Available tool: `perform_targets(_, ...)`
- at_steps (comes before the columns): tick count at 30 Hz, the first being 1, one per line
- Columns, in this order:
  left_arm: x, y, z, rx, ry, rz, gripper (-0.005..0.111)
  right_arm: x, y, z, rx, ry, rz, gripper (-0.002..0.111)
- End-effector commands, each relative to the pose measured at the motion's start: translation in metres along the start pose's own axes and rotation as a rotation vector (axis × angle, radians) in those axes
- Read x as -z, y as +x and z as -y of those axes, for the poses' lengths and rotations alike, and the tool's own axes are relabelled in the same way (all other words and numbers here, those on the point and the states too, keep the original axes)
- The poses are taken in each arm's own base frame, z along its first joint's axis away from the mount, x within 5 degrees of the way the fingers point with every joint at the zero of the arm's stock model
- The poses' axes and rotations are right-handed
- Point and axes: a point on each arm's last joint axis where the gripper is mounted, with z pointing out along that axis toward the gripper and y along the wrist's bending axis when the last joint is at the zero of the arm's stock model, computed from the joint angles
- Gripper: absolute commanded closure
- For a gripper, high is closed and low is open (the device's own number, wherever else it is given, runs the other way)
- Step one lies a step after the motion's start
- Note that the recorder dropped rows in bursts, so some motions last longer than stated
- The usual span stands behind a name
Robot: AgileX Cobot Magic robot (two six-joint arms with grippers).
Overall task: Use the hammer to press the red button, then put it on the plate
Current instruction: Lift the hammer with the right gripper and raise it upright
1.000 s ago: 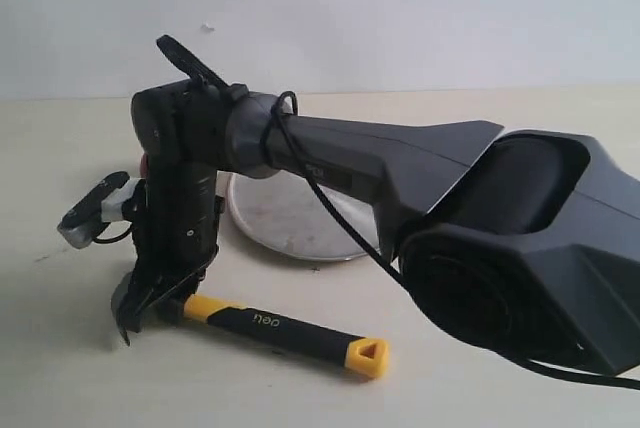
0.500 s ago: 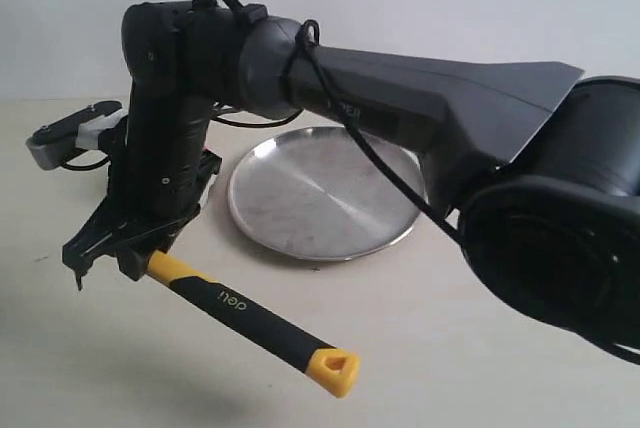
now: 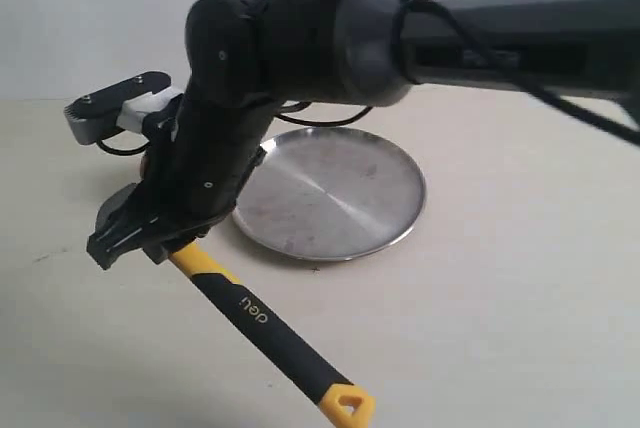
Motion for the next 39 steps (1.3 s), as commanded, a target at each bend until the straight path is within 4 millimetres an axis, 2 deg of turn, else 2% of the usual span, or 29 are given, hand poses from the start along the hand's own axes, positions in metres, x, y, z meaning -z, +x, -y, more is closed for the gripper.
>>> perform_targets(1,0.001,-0.001,0.0,0.002,0.003,0.012,0.107,0.03,0.017,-0.004,-0.069,0.018,0.227,0.108)
perform_targets(14,0.001,-0.001,0.0,0.002,0.003,0.012,0.107,0.09,0.102,0.001,-0.27,0.102,0.602,0.108)
perform_targets(18,0.001,-0.001,0.0,0.002,0.003,0.012,0.107,0.113,0.125,0.005,-0.361,0.127,0.768,0.108)
perform_targets(22,0.001,-0.001,0.0,0.002,0.003,0.012,0.107,0.124,0.15,0.008,-0.43,0.123,0.891,0.108)
perform_targets(28,0.001,-0.001,0.0,0.002,0.003,0.012,0.107,0.13,0.166,0.002,-0.506,-0.047,1.078,0.108)
perform_targets(33,0.001,-0.001,0.0,0.002,0.003,0.012,0.107,0.129,0.173,0.003,-0.56,-0.116,1.177,0.108)
perform_targets(39,0.001,-0.001,0.0,0.002,0.003,0.012,0.107,0.123,0.173,0.003,-0.597,-0.218,1.273,0.108)
